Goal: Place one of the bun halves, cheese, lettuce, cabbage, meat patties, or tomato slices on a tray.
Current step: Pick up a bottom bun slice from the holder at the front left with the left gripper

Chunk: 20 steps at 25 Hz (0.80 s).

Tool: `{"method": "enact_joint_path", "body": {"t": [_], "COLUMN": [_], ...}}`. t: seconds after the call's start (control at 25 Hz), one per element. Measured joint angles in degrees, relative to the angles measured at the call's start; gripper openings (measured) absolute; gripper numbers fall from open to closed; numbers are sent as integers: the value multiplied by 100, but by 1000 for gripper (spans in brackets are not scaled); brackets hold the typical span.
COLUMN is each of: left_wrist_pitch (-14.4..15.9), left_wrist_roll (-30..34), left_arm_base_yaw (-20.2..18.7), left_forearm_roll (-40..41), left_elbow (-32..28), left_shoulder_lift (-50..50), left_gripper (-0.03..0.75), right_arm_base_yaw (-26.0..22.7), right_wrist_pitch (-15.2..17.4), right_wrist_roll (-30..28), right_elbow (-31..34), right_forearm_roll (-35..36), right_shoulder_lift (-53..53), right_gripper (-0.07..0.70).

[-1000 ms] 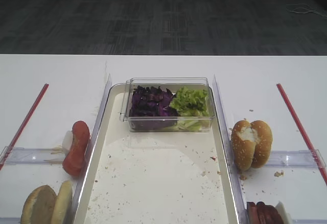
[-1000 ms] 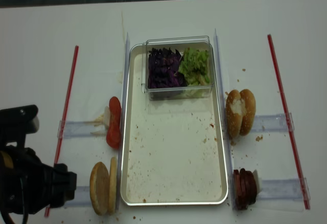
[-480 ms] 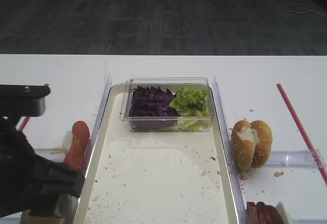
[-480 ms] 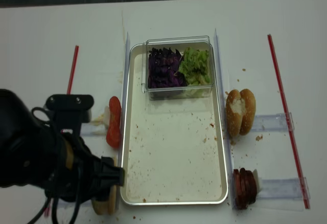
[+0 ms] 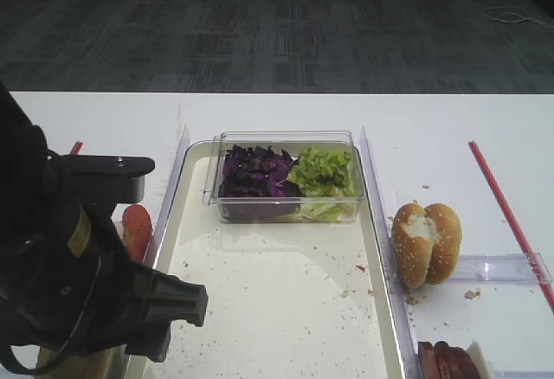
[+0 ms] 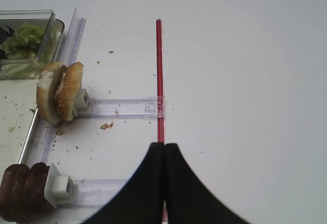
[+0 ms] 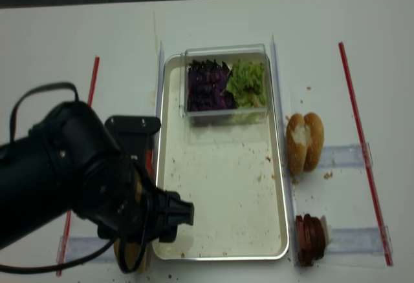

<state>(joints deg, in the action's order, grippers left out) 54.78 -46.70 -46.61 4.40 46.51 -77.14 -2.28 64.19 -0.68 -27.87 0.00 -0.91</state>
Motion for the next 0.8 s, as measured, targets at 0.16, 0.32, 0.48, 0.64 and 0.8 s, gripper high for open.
{"method": "enact_joint_path", "body": {"t": [0.16, 0.32, 0.48, 0.64, 0.8], "left_wrist_pitch": [-34, -67, -134, -229, -154], "left_wrist_roll": [-18, -38, -27, -7, -3], "left_arm_base_yaw": [0, 0, 39, 74, 145], "left_forearm_roll": [41, 186, 207, 320, 460], "left_elbow": [0, 0, 0, 0, 0], "left_shoulder_lift": [-214, -450, -687, -804, -817], "left_gripper": [526, 525, 524, 485, 414], "right_arm_base_yaw": [0, 0, 0, 0, 0], "right_wrist_pitch": [10, 10, 10, 10, 10], "right_wrist_roll": [0, 0, 0, 0, 0], "right_elbow": [0, 0, 0, 0, 0], "right_forearm_roll": [0, 0, 0, 0, 0], "right_shoulder_lift": [0, 0, 0, 0, 0], "right_gripper": [308, 308, 308, 308, 308]}}
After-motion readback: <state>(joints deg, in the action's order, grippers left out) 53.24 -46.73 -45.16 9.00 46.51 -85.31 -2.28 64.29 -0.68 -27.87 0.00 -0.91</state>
